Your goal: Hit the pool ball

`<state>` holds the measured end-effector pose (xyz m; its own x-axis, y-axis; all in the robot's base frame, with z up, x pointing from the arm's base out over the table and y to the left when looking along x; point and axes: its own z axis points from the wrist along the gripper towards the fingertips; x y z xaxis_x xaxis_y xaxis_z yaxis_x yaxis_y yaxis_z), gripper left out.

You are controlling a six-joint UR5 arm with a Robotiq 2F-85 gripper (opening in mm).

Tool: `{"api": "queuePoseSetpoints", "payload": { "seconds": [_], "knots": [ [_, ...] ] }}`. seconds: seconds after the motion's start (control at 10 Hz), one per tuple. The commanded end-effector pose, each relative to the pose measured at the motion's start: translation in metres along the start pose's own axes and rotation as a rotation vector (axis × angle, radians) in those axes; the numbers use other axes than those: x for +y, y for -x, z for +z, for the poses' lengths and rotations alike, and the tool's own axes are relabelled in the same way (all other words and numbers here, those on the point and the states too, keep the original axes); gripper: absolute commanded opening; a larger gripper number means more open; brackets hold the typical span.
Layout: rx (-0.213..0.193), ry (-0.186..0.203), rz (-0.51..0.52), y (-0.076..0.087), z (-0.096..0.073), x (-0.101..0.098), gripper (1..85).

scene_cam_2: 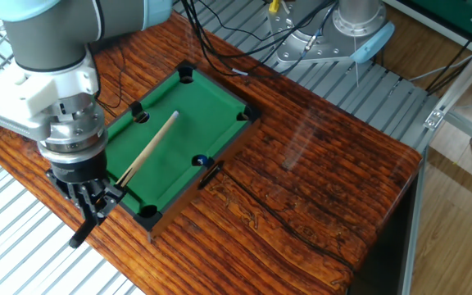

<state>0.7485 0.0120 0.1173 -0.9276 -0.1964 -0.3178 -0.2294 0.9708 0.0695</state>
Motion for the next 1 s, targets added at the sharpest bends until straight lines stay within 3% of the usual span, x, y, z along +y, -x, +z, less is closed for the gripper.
{"api": "queuePoseSetpoints", "payload": {
  "seconds": [0.0,0.3,0.4,0.6,0.7,0.9],
  "knots": [
    [-0.015,-0.007,0.019,0.006,0.008,-0.006,1.0],
    [-0.004,-0.042,-0.010,0.003,0.012,-0.015,3.7],
    [0.001,-0.061,-0.031,0.001,0.012,-0.020,18.7],
    [-0.002,-0.057,-0.035,0.002,0.013,-0.020,22.3],
    [-0.007,-0.058,-0.041,0.003,0.013,-0.021,31.3],
    [-0.018,-0.054,-0.050,0.006,0.014,-0.020,41.7]
  ]
}}
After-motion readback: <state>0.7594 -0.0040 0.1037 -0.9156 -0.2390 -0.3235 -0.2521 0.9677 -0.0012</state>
